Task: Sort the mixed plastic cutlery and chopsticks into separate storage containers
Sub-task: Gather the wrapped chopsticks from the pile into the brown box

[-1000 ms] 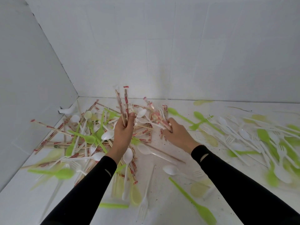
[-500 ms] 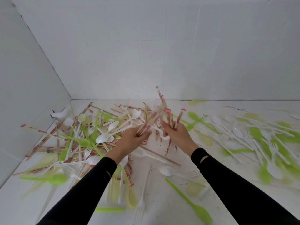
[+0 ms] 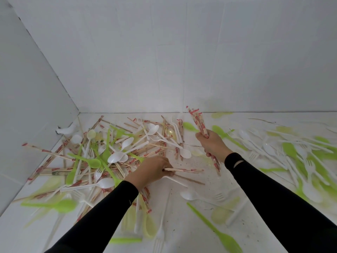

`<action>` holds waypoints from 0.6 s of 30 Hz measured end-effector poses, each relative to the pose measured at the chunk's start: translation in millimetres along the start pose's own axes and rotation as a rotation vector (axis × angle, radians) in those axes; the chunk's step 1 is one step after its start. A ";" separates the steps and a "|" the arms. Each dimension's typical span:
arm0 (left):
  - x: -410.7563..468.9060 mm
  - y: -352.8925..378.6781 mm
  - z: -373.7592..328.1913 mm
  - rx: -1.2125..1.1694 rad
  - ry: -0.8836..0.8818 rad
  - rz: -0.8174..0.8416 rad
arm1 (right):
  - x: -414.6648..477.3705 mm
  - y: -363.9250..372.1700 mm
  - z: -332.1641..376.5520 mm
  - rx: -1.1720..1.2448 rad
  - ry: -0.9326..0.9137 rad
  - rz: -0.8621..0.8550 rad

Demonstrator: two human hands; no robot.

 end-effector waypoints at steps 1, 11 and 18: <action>0.3 2.7 1.0 0.017 0.033 -0.005 | 1.1 1.7 -0.6 -0.011 0.007 -0.001; 2.8 -45.1 35.6 -0.673 -0.197 -0.271 | 31.1 21.0 17.9 0.137 -0.037 -0.073; 24.6 -49.6 60.5 -0.541 -0.310 -0.225 | 39.2 45.7 8.6 -0.208 -0.031 0.063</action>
Point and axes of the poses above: each hand's wrist, its own x-axis towards the middle knuckle, its own y-axis out of the palm, z = x × y, the point moved 3 cm from there along x, towards the middle knuckle, and after that the axes turned 13 degrees about -y, right-handed, at the moved point
